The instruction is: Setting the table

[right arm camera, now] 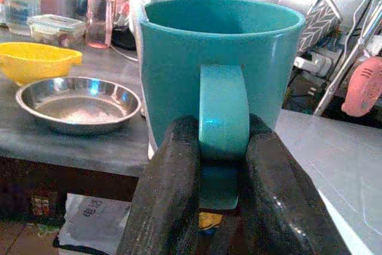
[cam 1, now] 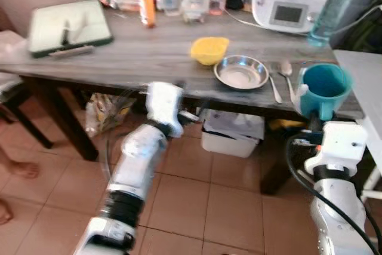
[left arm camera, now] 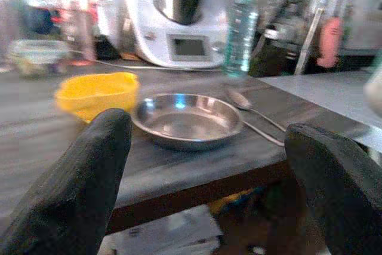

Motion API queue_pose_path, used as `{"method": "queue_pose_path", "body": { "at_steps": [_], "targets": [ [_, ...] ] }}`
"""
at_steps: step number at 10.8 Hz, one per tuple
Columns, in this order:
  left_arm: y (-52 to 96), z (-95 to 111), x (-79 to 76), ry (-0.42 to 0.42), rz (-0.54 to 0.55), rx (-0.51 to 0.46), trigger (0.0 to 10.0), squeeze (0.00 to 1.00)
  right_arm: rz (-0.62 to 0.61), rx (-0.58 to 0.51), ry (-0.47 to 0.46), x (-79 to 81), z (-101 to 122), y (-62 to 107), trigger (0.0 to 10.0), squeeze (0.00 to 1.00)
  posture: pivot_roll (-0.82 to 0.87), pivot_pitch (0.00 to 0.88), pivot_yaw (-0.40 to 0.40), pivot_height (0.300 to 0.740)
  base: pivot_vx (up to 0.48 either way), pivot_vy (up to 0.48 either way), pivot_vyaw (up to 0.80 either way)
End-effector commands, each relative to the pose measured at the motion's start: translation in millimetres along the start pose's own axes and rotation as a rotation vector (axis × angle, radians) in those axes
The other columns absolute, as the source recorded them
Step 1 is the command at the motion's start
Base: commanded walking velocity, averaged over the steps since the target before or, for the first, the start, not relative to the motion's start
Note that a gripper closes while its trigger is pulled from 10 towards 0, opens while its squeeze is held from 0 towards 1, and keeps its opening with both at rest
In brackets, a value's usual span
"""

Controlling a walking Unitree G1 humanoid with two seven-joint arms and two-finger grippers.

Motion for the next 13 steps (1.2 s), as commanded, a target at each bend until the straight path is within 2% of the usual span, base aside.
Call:
{"method": "queue_pose_path", "body": {
  "at_steps": [1, 5, 13],
  "targets": [
    [2.4, 3, 2.0, -0.003, 0.0, -0.004, 10.0, 0.0, -0.007, -0.027, 0.005, -2.6, 7, -1.3, 10.0, 0.0, 0.08, 0.1, -0.012, 0.74, 0.0, 0.0, 0.0],
    [2.2, 3, -4.7, 0.005, -0.038, -0.008, 10.0, 0.0, -0.006, -0.029, 0.01, -3.3, 8, -1.7, 10.0, 0.0, 0.08, 0.098, -0.013, 0.74, 0.067, 0.0, -0.11],
    [1.9, 2, -8.7, 0.004, -0.054, -0.004, 10.0, 0.0, -0.007, -0.028, 0.012, -4.2, 8, -0.9, 10.0, 0.0, 0.08, 0.099, -0.011, 0.74, 0.349, 0.0, -0.65]
  ]
}}
Point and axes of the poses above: a point about 5 cm out from each wrist's last joint towards the gripper, its own y axis pointing back from the gripper into the wrist, its own z axis along the axis of the wrist's last joint, x = y × z, the point moved 6 cm from there along -y, pointing out of the wrist towards the gripper, and after that the axes turned 7 degrees about y, right-handed, at the moved point
